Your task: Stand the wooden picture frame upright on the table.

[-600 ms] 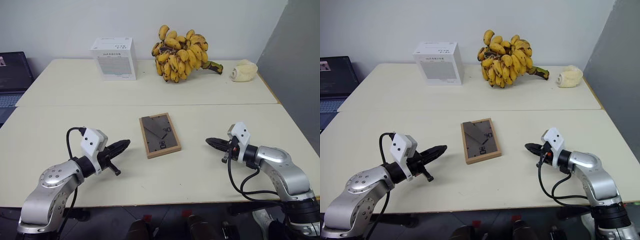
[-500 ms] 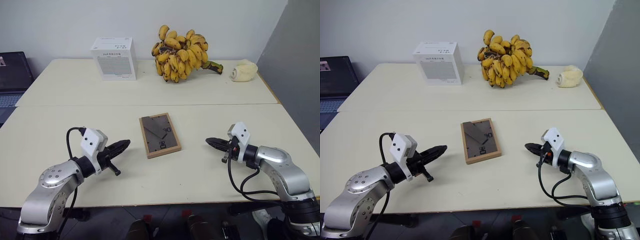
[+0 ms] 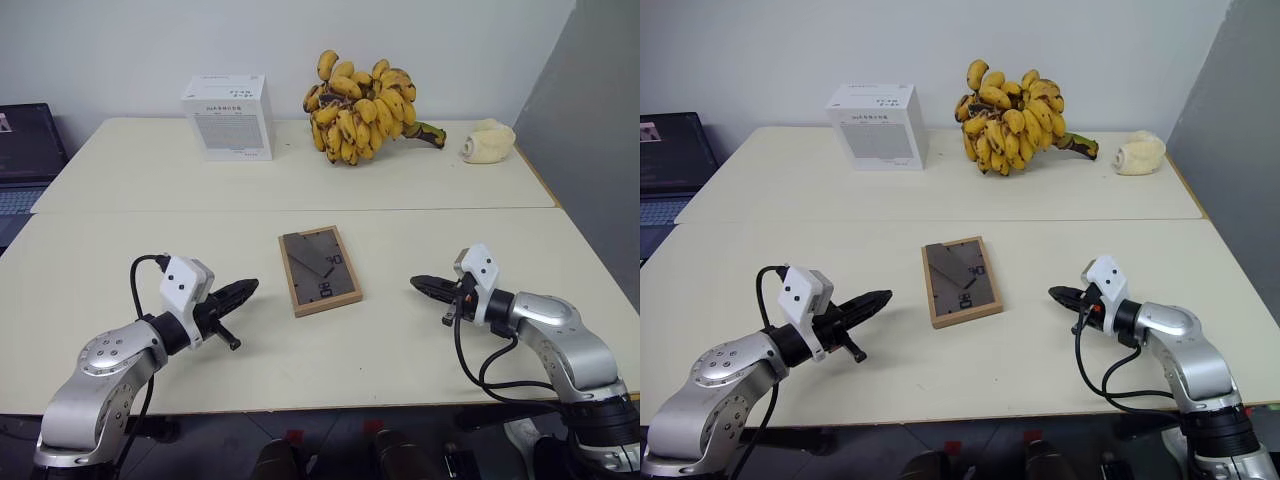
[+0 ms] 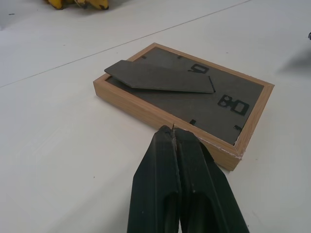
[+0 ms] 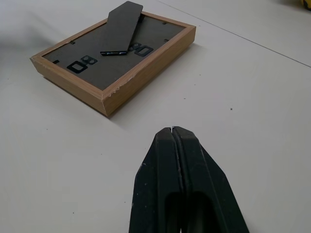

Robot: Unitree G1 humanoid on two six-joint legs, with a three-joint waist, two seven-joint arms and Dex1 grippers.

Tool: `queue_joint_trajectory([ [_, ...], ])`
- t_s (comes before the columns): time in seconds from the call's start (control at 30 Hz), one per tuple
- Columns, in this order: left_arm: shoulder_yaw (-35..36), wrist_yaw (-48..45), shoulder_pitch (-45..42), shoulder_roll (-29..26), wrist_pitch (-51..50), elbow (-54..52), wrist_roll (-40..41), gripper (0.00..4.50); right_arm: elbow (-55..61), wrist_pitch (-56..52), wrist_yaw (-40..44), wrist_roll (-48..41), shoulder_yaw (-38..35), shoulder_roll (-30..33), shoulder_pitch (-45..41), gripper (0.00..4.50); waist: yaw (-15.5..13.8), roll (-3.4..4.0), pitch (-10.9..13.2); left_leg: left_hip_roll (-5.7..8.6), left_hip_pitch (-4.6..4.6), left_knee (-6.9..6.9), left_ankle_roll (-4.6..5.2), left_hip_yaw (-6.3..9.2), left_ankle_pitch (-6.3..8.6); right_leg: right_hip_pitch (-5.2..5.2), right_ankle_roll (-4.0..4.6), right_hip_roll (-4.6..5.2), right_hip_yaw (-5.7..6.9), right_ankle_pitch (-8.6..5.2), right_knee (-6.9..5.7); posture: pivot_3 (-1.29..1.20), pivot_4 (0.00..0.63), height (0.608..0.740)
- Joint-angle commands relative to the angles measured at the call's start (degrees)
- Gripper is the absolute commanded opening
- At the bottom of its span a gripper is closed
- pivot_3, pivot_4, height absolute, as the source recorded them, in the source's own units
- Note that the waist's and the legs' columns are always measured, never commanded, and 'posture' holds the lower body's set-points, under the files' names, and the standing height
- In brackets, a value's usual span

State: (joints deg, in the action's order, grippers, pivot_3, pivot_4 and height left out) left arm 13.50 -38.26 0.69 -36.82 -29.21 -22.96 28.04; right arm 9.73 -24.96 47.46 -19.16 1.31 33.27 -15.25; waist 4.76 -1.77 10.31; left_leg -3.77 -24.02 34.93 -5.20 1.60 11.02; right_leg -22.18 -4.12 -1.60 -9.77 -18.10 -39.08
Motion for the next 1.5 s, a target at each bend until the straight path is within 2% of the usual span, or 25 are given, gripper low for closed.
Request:
queue_joint_trajectory([
  [0.03, 1.99, 0.23, -0.36, -0.43, 0.15, -1.60, 0.98, 0.00, 0.32, 1.34, 0.28, -0.09, -0.38, -0.08, -1.37, 0.00, 0.00, 0.00, 0.00, 0.00, 0.00, 0.00, 0.00, 0.00, 0.00, 0.00, 0.00, 0.00, 0.00, 0.00, 0.00, 0.00, 0.150, 0.740],
  [0.53, 2.84, 2.07, -0.11, -0.08, -0.75, -0.59, 0.37, 0.00, -1.25, 2.35, -0.94, 1.31, 0.74, -1.15, -2.24, 0.00, 0.00, 0.00, 0.00, 0.00, 0.00, 0.01, 0.00, 0.00, 0.00, 0.00, 0.05, 0.00, 0.01, 0.03, -0.01, 0.00, 0.150, 0.740],
  [0.73, 3.25, 9.92, -4.22, 1.06, -2.40, 12.21, -4.64, 0.00, -6.19, 6.52, -6.58, 9.03, 5.02, -4.23, -3.70, 0.00, 0.02, 0.00, 0.00, 0.00, 0.03, 0.02, 0.00, 0.02, 0.00, 0.00, 0.05, 0.00, 0.03, 0.03, -0.05, 0.00, 0.150, 0.740],
  [0.93, -2.85, 12.76, -11.69, 2.03, 1.30, 26.37, -12.54, 0.00, -10.82, 11.28, -11.04, 14.93, 8.31, -8.28, -4.67, 0.00, -0.17, -0.03, -0.02, 0.01, -0.02, 0.03, 0.00, 0.05, 0.00, -0.01, 0.21, 0.00, 0.07, 0.13, -0.04, 0.00, 0.150, 0.740],
  [1.5, -15.02, 5.78, -35.34, 13.31, 18.52, 53.83, -21.95, 0.00, -12.10, 12.77, -11.61, 16.86, 9.08, -11.02, -4.13, 0.00, -2.69, -0.04, -0.05, 0.08, 0.00, 0.20, 0.01, 0.48, -0.04, 0.25, 0.21, 0.02, 0.51, 0.16, -0.15, 0.00, 0.150, 0.740],
])
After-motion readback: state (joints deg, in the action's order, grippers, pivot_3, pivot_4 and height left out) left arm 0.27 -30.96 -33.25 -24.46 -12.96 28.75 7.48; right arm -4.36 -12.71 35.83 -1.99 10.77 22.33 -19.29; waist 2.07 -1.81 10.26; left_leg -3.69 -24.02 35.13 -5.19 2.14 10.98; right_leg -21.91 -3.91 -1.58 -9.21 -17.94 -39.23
